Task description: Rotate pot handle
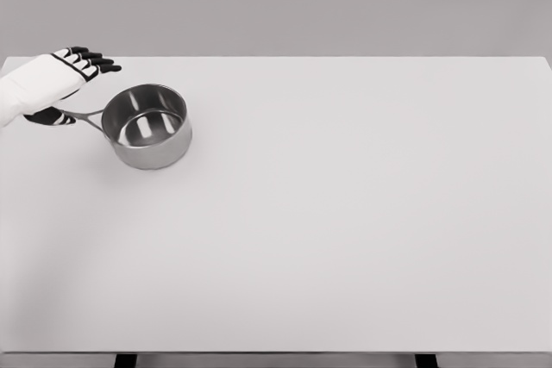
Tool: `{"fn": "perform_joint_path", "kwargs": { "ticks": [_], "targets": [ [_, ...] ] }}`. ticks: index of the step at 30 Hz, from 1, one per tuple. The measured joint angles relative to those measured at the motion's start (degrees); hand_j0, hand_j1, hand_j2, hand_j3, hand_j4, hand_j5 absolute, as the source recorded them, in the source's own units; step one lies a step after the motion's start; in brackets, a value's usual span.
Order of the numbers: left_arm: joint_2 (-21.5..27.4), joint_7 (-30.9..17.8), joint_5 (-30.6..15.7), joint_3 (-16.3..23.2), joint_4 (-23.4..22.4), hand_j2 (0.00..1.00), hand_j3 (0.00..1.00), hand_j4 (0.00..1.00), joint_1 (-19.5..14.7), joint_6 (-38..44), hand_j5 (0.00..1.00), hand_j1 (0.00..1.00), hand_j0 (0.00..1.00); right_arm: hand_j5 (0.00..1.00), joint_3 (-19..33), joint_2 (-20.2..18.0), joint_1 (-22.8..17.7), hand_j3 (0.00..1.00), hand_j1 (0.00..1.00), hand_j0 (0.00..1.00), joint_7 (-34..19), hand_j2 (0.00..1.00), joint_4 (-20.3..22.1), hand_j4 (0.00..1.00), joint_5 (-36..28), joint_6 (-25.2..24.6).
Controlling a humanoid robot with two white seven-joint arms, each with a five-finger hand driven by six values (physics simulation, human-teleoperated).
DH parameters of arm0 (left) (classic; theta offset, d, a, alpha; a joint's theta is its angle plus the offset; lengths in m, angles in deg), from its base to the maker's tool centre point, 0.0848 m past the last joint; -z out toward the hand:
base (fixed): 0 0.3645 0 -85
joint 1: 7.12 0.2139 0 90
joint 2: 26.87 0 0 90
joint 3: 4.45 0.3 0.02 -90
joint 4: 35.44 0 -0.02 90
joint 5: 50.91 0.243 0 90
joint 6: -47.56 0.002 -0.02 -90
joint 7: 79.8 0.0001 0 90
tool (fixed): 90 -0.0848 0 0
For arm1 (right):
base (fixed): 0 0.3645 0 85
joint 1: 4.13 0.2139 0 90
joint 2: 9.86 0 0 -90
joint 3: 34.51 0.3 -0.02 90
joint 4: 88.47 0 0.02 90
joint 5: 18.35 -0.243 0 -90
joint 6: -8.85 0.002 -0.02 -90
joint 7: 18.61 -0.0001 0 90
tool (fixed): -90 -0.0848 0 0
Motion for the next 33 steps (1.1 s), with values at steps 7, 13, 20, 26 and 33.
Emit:
{"fn": "perform_joint_path", "kwargs": {
  "ticks": [7, 13, 20, 26, 33],
  "targets": [
    [-0.35, 0.00, 0.71, 0.16, -0.02, 1.00, 1.00, 1.00, -0.18, 0.00, 1.00, 1.00, 1.00, 1.00, 0.00, 0.00, 0.00, 1.00, 1.00, 1.00, 0.00, 1.00, 0.00, 1.00, 0.00, 0.00],
    [-0.04, -0.07, 0.41, 0.18, 0.45, 1.00, 1.00, 1.00, 0.26, -0.01, 1.00, 1.00, 1.00, 1.00, 0.00, 0.00, 0.00, 1.00, 1.00, 1.00, 0.00, 1.00, 0.00, 1.00, 0.00, 0.00],
    [2.39, -0.23, -1.76, 0.13, 7.30, 1.00, 1.00, 1.00, 3.07, -0.01, 1.00, 1.00, 1.00, 1.00, 0.00, 0.00, 0.00, 1.00, 1.00, 1.00, 0.00, 1.00, 0.00, 1.00, 0.00, 0.00],
    [11.21, -0.41, -11.50, -0.11, 20.28, 1.00, 1.00, 1.00, 8.78, -0.01, 1.00, 1.00, 1.00, 1.00, 0.00, 0.00, 0.09, 1.00, 1.00, 1.00, 0.00, 1.00, 0.00, 1.00, 0.00, 0.00],
    [14.92, -0.77, -16.20, 1.64, 28.55, 1.00, 1.00, 1.00, 13.18, 0.00, 1.00, 1.00, 1.00, 1.00, 0.00, 0.00, 0.09, 1.00, 1.00, 1.00, 0.00, 1.00, 0.00, 1.00, 0.00, 0.00]
  ]
}}
